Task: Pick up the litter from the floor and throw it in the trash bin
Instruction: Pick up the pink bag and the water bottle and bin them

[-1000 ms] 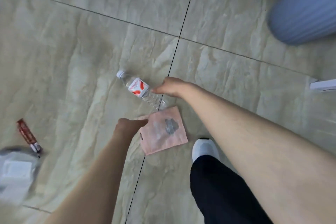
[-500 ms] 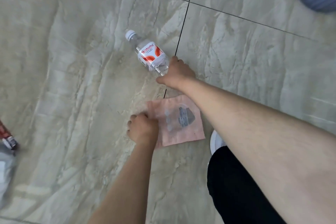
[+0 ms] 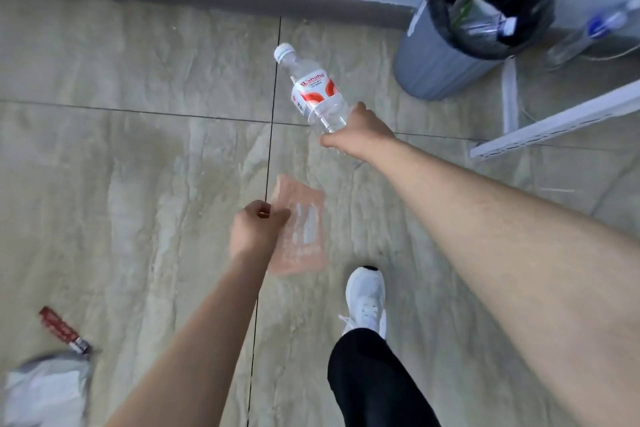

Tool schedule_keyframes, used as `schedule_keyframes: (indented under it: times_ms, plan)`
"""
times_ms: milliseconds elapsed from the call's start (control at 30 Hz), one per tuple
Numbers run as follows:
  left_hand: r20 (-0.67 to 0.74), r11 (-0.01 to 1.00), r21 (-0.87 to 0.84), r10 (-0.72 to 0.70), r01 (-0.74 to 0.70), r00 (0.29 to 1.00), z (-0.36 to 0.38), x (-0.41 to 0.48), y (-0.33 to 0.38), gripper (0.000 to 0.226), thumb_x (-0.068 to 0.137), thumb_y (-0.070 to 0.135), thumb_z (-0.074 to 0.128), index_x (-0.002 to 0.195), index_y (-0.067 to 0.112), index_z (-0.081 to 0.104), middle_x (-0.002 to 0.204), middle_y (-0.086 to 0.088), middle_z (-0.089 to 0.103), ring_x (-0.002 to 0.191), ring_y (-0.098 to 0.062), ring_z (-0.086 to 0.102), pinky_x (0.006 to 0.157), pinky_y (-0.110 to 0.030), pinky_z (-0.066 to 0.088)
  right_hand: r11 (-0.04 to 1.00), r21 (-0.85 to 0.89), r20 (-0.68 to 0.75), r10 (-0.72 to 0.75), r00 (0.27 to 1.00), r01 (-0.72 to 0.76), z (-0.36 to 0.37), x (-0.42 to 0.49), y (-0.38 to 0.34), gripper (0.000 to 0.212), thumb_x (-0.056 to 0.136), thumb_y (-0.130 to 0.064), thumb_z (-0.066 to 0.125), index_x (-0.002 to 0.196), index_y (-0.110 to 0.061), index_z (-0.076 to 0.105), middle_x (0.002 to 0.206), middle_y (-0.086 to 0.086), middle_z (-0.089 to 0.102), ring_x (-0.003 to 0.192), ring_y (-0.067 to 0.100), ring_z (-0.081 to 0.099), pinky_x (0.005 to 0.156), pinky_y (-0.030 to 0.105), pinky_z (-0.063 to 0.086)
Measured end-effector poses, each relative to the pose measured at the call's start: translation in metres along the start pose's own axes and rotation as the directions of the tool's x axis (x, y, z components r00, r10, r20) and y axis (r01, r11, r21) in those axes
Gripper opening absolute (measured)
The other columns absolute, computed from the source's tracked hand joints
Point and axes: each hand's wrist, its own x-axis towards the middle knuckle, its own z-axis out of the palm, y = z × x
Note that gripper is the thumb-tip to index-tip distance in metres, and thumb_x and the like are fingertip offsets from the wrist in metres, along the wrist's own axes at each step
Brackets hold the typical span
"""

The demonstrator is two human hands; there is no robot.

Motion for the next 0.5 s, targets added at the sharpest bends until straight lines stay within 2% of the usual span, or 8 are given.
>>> schedule_keyframes:
  times_ms: [100, 267, 367, 400, 433, 500]
  plan:
    - [-0.020, 0.996, 0.045, 0.080, -0.079, 0.997, 0.011, -0.019, 0.098, 0.024, 0.078, 0.028, 0.066, 0.061, 0.022, 0.051, 0.058, 0.006, 0.051, 0.051, -0.012, 0.047, 0.047, -0.023, 0.032, 0.999, 0.028, -0.048, 0.029, 0.998, -0.028, -0.093, 0.005, 0.003, 0.072, 0.066, -0.046, 0.073, 0.123, -0.013, 0.044, 0.116, 0.003, 0.056, 0.102, 0.025, 0.060, 0.066, 0.027, 0.043]
    - [-0.043, 0.982, 0.046, 0.186, -0.184, 0.982, 0.034, -0.034, 0.251, 0.012, 0.077, 0.029, 0.063, 0.071, 0.022, 0.056, 0.067, 0.011, 0.056, 0.059, -0.011, 0.054, 0.051, -0.024, 0.039, 0.995, 0.061, -0.069, 0.087, 0.994, -0.083, -0.231, 0.026, 0.015, 0.074, 0.065, -0.048, 0.072, 0.123, -0.012, 0.043, 0.104, 0.000, 0.054, 0.085, 0.021, 0.055, 0.052, 0.024, 0.036]
    - [-0.035, 0.969, 0.049, 0.244, -0.242, 0.969, 0.052, -0.030, 0.321, 0.015, 0.077, 0.032, 0.065, 0.080, 0.018, 0.061, 0.070, 0.010, 0.058, 0.065, -0.015, 0.058, 0.061, -0.029, 0.047, 0.990, 0.106, -0.090, 0.105, 0.990, -0.095, -0.286, 0.047, 0.027, 0.056, 0.065, -0.045, 0.073, 0.107, -0.016, 0.051, 0.098, 0.000, 0.065, 0.068, 0.015, 0.060, 0.048, 0.022, 0.036]
    - [-0.030, 0.964, 0.063, 0.262, -0.260, 0.965, 0.059, -0.028, 0.341, 0.018, 0.077, 0.033, 0.065, 0.083, 0.017, 0.062, 0.070, 0.010, 0.058, 0.066, -0.015, 0.057, 0.061, -0.029, 0.047, 0.988, 0.117, -0.112, 0.115, 0.987, -0.102, -0.302, 0.055, 0.031, 0.054, 0.066, -0.045, 0.073, 0.107, -0.017, 0.053, 0.100, 0.000, 0.067, 0.071, 0.015, 0.061, 0.050, 0.022, 0.037]
    - [-0.021, 0.958, 0.073, 0.281, -0.279, 0.960, 0.067, -0.024, 0.359, 0.019, 0.077, 0.034, 0.064, 0.085, 0.017, 0.062, 0.070, 0.010, 0.057, 0.066, -0.015, 0.057, 0.058, -0.028, 0.046, 0.986, 0.122, -0.135, 0.133, 0.982, -0.116, -0.316, 0.063, 0.035, 0.059, 0.066, -0.046, 0.073, 0.113, -0.016, 0.052, 0.107, 0.001, 0.066, 0.083, 0.018, 0.063, 0.056, 0.023, 0.041]
    - [0.000, 0.951, 0.071, 0.302, -0.301, 0.953, 0.082, -0.014, 0.388, 0.018, 0.078, 0.034, 0.064, 0.084, 0.018, 0.061, 0.071, 0.009, 0.058, 0.066, -0.015, 0.057, 0.057, -0.028, 0.047, 0.979, 0.096, -0.170, 0.192, 0.967, -0.178, -0.339, 0.081, 0.040, 0.079, 0.068, -0.054, 0.071, 0.128, -0.011, 0.043, 0.123, 0.005, 0.059, 0.118, 0.028, 0.053, 0.078, 0.032, 0.047]
